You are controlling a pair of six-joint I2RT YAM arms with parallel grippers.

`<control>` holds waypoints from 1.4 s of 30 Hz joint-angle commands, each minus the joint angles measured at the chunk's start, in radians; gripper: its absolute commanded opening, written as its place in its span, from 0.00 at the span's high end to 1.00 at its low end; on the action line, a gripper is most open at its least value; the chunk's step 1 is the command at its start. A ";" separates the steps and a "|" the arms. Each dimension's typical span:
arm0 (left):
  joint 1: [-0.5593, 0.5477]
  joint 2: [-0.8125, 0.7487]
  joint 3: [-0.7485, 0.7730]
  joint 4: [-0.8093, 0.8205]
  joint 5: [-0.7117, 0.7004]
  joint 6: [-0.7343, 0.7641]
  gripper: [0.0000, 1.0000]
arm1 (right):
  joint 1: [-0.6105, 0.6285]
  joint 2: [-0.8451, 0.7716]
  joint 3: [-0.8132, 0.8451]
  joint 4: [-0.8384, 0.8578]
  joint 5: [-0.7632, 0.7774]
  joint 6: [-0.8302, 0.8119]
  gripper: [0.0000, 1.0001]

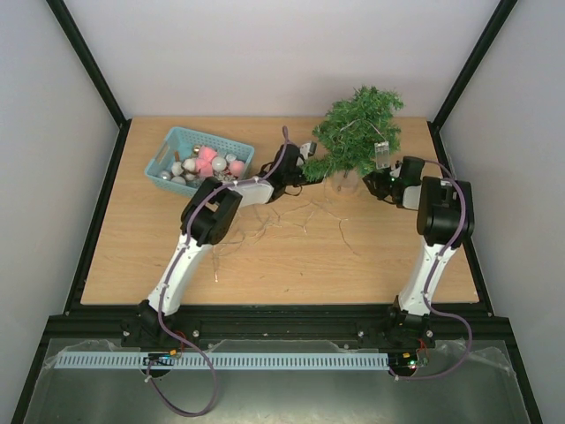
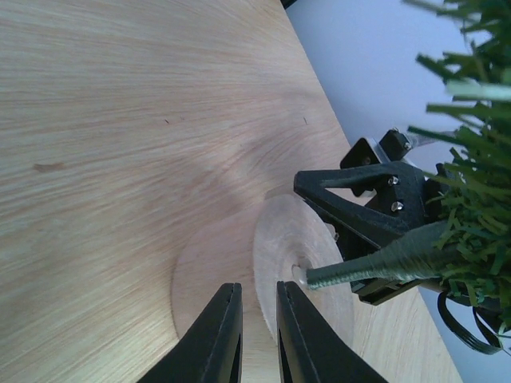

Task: Decorate the small christmas tree

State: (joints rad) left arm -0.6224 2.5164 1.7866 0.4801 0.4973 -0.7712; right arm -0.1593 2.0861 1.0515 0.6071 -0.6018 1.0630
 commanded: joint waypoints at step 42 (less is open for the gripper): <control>-0.155 -0.354 -0.665 0.273 -0.143 -0.006 0.93 | 0.127 -0.254 -0.391 0.118 -0.059 -0.062 0.68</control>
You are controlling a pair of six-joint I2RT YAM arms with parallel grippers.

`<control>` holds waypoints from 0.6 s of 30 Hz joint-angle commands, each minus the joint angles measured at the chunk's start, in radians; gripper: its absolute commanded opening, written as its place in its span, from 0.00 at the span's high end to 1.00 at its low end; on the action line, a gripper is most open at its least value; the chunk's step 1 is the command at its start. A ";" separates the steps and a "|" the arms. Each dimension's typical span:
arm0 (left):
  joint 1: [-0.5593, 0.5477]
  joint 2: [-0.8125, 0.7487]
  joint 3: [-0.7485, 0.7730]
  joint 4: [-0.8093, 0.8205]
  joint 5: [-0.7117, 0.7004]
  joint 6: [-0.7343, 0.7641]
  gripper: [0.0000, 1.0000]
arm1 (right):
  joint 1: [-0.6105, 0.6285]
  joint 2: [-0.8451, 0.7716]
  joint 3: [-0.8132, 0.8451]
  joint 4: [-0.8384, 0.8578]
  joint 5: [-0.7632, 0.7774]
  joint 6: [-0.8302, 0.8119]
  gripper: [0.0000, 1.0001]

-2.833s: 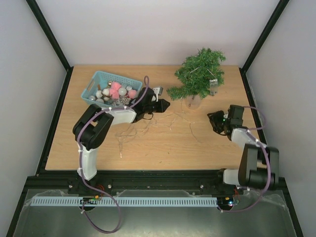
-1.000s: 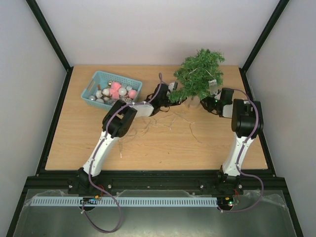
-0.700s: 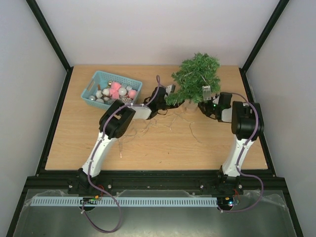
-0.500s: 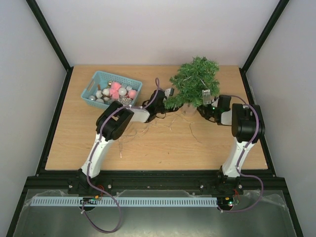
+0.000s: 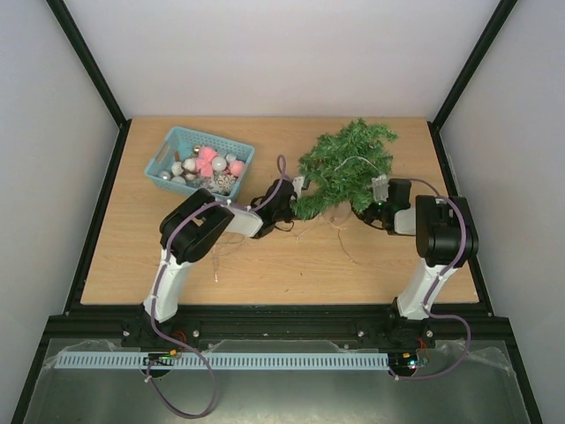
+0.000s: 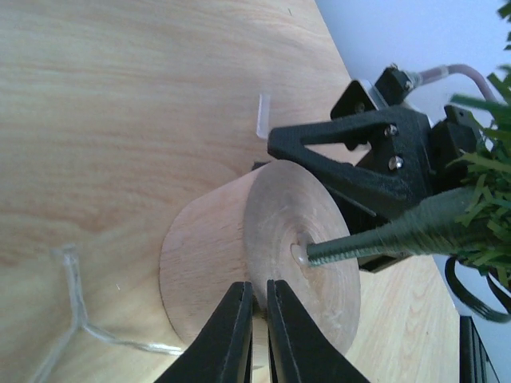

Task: Decorate the small christmas tree

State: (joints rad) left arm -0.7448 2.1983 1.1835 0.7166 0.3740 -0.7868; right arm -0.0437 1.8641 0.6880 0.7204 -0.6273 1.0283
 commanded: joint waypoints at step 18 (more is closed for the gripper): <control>0.051 -0.240 -0.218 -0.073 -0.068 0.093 0.76 | -0.108 -0.127 -0.101 -0.079 -0.028 -0.053 0.55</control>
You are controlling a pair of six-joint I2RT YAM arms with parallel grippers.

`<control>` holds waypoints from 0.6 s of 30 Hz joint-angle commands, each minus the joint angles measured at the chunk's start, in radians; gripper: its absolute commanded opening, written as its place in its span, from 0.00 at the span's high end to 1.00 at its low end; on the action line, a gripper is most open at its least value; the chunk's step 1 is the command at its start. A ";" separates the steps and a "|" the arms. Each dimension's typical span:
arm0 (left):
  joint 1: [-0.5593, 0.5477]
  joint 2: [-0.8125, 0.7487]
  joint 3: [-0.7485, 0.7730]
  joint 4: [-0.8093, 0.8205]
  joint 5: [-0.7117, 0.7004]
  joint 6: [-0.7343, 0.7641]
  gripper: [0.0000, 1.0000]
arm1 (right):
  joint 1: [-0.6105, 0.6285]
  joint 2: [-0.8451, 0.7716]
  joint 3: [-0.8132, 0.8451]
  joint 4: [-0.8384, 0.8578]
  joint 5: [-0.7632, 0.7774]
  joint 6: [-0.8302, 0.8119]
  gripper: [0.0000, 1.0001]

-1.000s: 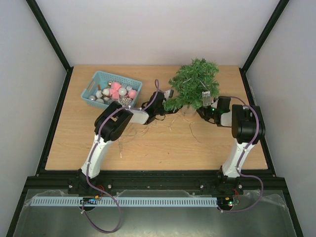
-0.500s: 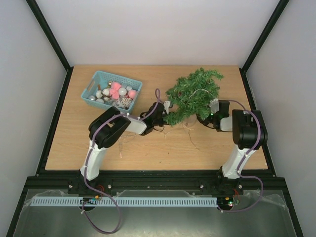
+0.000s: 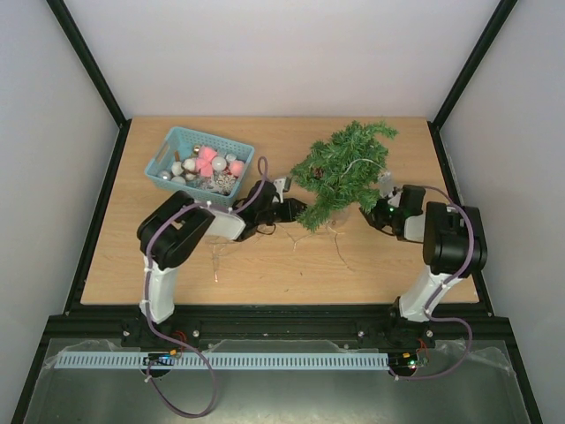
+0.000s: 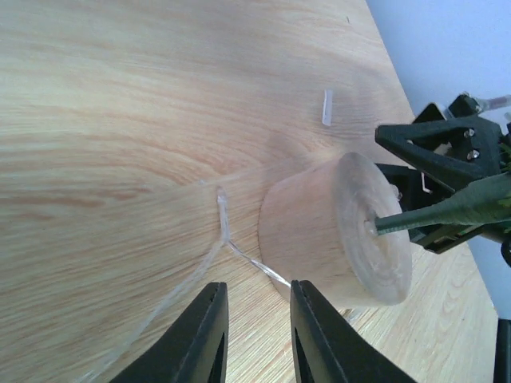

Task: Decorate the small christmas tree

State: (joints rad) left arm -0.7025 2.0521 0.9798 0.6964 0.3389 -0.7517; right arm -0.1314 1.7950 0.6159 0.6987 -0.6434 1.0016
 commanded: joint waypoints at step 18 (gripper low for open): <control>-0.104 -0.596 -0.502 -0.222 -0.236 0.251 0.44 | -0.045 -0.589 -0.194 -0.559 0.148 -0.216 0.39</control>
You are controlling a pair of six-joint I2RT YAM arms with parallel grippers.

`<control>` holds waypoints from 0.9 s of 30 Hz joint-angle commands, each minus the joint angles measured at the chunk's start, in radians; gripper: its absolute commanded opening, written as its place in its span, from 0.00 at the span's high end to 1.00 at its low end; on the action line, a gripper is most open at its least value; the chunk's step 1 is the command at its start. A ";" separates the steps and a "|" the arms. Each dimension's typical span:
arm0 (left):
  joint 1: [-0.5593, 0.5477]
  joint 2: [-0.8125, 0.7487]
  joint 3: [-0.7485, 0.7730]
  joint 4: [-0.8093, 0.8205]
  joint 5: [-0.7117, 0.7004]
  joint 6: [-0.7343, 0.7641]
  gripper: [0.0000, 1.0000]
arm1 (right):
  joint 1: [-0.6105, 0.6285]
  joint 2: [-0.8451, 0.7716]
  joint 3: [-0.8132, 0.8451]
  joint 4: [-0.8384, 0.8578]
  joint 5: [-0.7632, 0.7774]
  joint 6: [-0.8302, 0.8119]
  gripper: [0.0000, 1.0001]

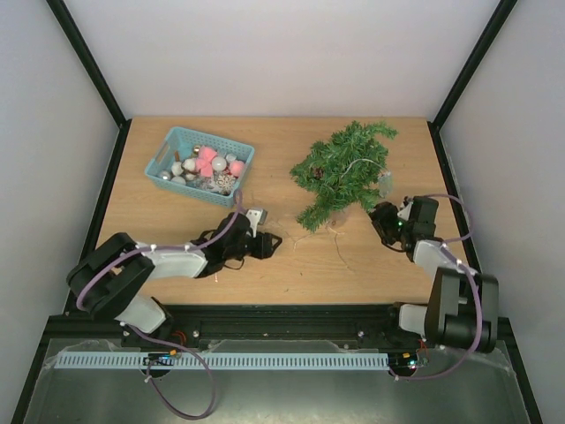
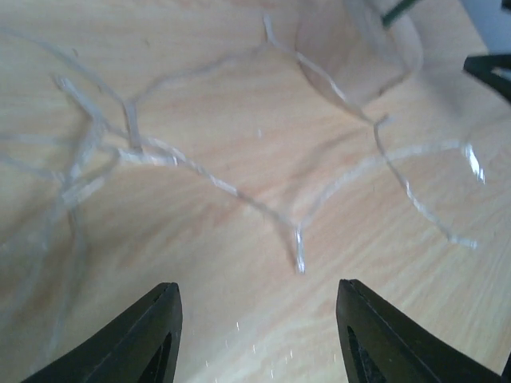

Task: Decorate the small christmas tree

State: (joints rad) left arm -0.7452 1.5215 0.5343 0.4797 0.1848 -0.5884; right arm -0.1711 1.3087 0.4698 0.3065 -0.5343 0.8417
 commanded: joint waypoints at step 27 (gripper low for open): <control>-0.313 0.392 0.308 -0.019 -0.499 0.450 0.34 | -0.005 -0.420 -0.149 -0.308 -0.065 -0.085 0.36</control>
State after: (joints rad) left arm -1.0492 1.8675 0.8024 0.4572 -0.2523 -0.1753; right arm -0.1711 0.9047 0.3416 0.0273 -0.5610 0.7658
